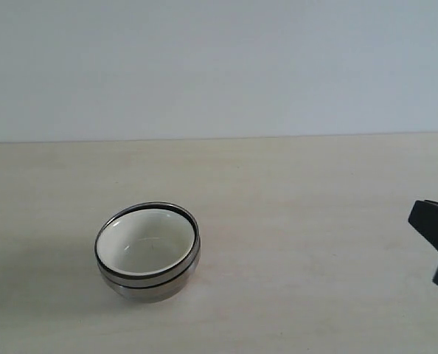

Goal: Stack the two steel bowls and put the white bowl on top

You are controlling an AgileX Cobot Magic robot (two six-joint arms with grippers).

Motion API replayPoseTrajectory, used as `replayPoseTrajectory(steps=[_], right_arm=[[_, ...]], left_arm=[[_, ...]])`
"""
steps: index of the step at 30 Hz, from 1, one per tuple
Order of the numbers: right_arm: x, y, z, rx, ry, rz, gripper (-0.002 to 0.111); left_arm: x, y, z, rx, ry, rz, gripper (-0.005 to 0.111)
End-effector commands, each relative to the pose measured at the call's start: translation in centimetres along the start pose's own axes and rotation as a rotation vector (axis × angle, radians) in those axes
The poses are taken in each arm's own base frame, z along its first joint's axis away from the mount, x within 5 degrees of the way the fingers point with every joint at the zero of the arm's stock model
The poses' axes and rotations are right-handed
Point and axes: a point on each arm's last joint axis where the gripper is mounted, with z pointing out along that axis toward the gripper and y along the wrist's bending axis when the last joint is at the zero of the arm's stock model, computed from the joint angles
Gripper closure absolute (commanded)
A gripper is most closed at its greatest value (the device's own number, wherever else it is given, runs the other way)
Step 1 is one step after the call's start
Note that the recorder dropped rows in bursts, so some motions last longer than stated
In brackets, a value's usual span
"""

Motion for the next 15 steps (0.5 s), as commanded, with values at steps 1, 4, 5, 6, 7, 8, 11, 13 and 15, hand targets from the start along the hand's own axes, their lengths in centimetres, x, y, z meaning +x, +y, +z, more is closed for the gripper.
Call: replayPoseTrajectory(steps=[1,4,5,6,7,8,11,13,15], right_arm=[[0.0,-0.7,-1.7,0.024,0.014,-0.099,0.108],[-0.2,-1.5,-3.4,0.082,-0.079,-0.170,0.108],[-0.2,-1.7,-3.8,0.099,-0.118,-0.168,0.108],[0.0,-2.0,-4.4,0.118,-0.157,-0.167,0.108],[0.2,-2.2,-4.8,0.133,-0.193,-0.166,0.108],[0.5,-2.4,-5.2,0.144,-0.221,-0.166,0.108],[1.5,-3.0,-6.0,0.167,-0.286,-0.164,0.108],[1.6,-3.0,-6.4,0.168,-0.331,-0.149,0.108],[1.5,-3.0,-6.8,0.167,-0.363,-0.149,0.108]], left_arm=[[0.1,0.0,0.0,-0.004,0.001,0.000,0.074],[0.1,0.0,0.0,-0.004,0.001,0.000,0.074],[0.1,0.0,0.0,-0.004,0.001,0.000,0.074],[0.1,0.0,0.0,-0.004,0.001,0.000,0.074],[0.1,0.0,0.0,-0.004,0.001,0.000,0.074],[0.1,0.0,0.0,-0.004,0.001,0.000,0.074],[0.1,0.0,0.0,-0.004,0.001,0.000,0.074],[0.1,0.0,0.0,-0.004,0.001,0.000,0.074],[0.1,0.0,0.0,-0.004,0.001,0.000,0.074]])
